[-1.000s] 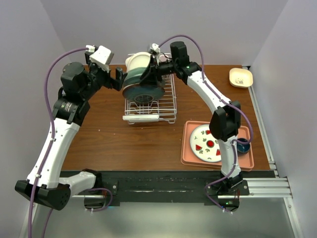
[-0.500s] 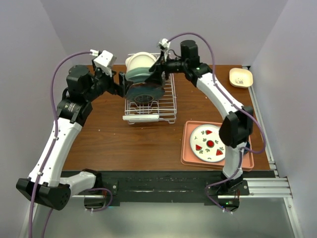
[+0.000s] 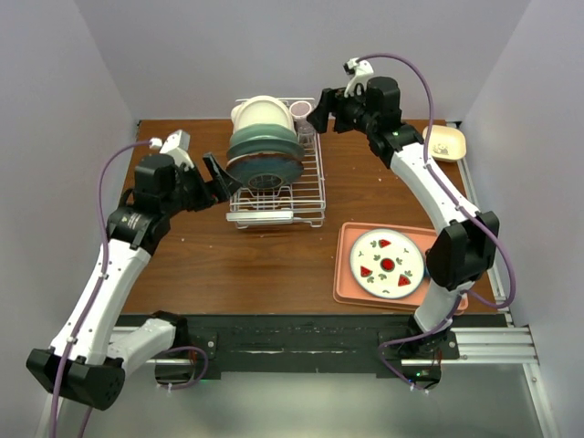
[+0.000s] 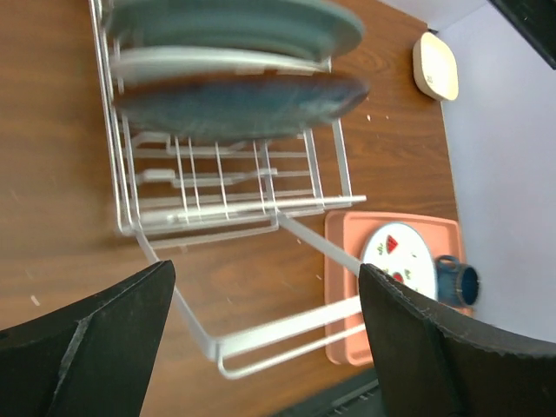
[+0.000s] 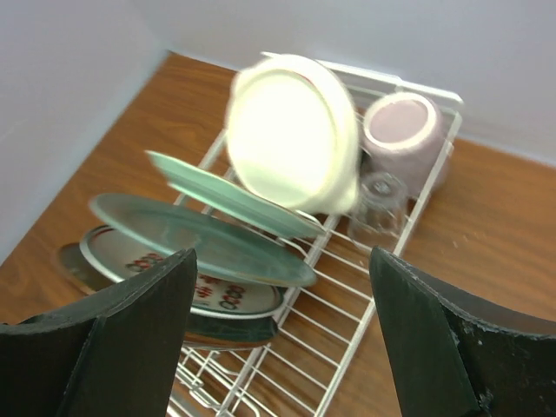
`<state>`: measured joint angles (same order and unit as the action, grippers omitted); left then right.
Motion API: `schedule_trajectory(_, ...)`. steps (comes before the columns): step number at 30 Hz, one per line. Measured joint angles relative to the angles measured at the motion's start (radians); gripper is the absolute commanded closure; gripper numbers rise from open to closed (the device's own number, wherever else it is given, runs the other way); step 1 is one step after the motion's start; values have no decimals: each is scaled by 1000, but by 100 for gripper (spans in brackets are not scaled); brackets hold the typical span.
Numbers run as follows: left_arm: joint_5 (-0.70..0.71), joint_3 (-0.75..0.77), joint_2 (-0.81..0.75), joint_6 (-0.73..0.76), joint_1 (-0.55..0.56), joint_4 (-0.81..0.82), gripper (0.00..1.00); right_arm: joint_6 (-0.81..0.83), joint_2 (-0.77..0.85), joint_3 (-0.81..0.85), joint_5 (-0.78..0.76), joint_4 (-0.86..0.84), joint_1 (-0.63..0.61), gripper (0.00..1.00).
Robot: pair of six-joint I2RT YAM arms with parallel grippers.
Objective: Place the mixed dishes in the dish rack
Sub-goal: Insert the plate into the dish rack
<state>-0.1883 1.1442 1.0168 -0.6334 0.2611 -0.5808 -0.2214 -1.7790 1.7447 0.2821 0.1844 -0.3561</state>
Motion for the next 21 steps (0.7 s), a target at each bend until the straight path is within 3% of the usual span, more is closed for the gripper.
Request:
schedule_trajectory(6, 26, -45, -85, -225, 0, -73, 6, -50, -2, -18, -85, 31, 11, 16)
schedule_trajectory(7, 30, -45, -96, -254, 0, -79, 0, -55, -2, -19, -91, 32, 11, 16)
schedule_trajectory(14, 6, -151, -131, -467, 0, -71, 0, -85, 0, -56, -139, 33, 21, 16)
schedule_trajectory(21, -19, -193, -128, -554, 0, -82, 0, -108, 0, -85, -165, 34, 30, 16)
